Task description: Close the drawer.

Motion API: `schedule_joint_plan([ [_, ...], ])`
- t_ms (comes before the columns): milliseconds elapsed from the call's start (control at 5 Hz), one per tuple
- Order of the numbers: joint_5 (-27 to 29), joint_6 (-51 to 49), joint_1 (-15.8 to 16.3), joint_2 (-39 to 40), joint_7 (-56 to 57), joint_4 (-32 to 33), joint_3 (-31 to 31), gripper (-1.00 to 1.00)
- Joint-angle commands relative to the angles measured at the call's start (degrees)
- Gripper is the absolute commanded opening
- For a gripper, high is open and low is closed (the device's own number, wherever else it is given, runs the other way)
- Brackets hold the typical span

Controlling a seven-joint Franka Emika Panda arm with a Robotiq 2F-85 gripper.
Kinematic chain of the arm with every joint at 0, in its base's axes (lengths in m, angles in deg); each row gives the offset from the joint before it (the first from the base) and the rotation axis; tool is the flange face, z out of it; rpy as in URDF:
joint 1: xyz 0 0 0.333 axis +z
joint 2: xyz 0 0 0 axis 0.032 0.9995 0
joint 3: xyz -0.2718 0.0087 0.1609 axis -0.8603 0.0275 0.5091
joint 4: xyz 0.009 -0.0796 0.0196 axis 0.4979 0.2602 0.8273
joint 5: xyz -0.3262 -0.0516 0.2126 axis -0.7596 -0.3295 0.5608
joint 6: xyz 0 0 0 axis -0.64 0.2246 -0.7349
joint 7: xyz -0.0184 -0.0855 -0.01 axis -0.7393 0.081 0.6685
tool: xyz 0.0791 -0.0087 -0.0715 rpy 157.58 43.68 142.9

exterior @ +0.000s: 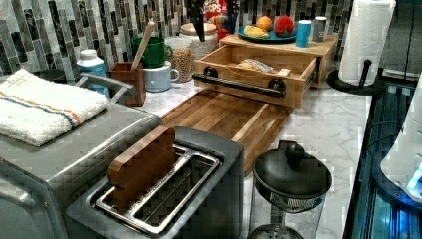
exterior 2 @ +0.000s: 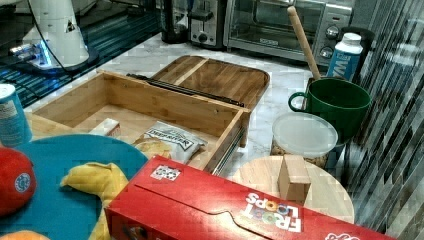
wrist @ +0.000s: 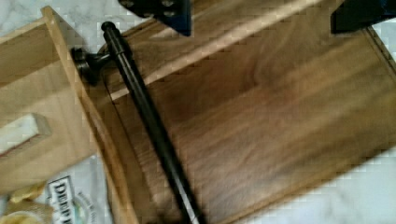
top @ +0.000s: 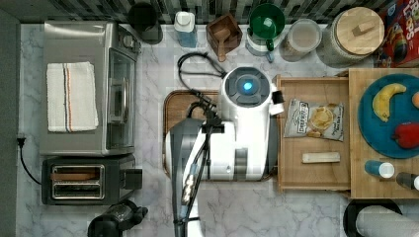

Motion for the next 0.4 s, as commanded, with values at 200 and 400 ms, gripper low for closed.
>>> schedule_joint_plan([
  [200, -1.87, 5.61, 3.74, -1.78, 6.89, 5.21, 4.4, -1.0],
  [400, -2.82, 8.73, 2.86, 1.48, 8.3, 6.34, 5.11, -1.0],
])
